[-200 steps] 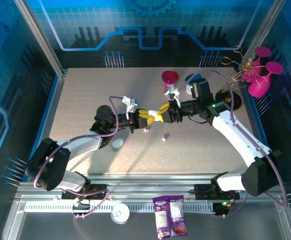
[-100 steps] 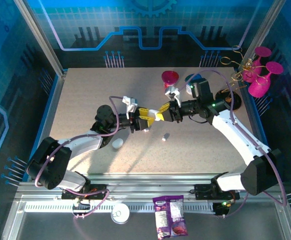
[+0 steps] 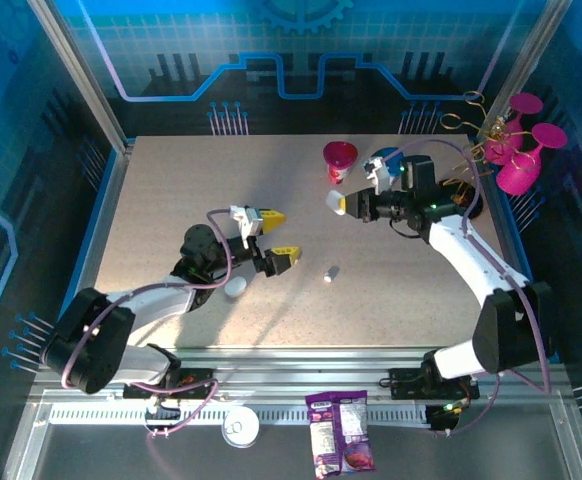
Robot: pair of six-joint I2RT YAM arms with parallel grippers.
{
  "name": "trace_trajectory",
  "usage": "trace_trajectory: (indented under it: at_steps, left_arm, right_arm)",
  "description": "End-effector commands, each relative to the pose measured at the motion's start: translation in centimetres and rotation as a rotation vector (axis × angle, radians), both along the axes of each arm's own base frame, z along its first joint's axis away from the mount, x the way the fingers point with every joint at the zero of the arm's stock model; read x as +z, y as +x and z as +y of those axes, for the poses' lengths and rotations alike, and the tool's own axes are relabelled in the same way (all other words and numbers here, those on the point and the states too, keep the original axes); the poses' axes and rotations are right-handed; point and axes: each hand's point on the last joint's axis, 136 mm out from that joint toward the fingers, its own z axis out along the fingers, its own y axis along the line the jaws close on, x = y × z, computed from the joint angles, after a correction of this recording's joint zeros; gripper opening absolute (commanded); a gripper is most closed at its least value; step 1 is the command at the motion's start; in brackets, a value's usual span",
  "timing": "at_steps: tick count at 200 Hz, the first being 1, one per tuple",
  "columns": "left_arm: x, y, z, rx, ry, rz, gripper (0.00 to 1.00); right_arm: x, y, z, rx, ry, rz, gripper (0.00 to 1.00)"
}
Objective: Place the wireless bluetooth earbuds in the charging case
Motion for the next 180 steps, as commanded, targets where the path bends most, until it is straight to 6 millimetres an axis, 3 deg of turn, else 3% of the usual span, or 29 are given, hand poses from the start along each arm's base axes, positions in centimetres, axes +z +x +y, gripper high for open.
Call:
trace_trajectory:
  at_steps: [1,46,105,140,157,180]
  left_arm:
    - [-1.0,0.7,1.0,0.095,0.127,-0.078,0.99]
    - [-4.4,0.1,0.4,0.079,0.333,-0.047,0.99]
    - [-5.0,-0.7,-0.1,0.055,0.35,-0.029,0.99]
    - [-4.6,-0.5,0.1,0.077,0.338,-0.007,0.99]
    - [-4.9,-0.2,0.5,0.11,0.35,0.035,0.99]
    - [-6.1,0.2,1.7,0.177,0.403,0.1,0.99]
  right_arm:
    - [-3.8,2.6,-3.1,-0.22,-0.031,0.149,0.19]
    - [-10.0,4.8,-6.6,-0.41,-0.036,0.332,0.18]
    - [-16.0,5.7,-8.4,-0.476,-0.084,0.458,0.2]
    - [-17.4,5.6,-9.4,-0.515,-0.119,0.477,0.25]
    - [-17.5,5.3,-10.3,-0.542,-0.152,0.478,0.36]
    - [-15.6,5.1,-10.9,-0.551,-0.176,0.411,0.52]
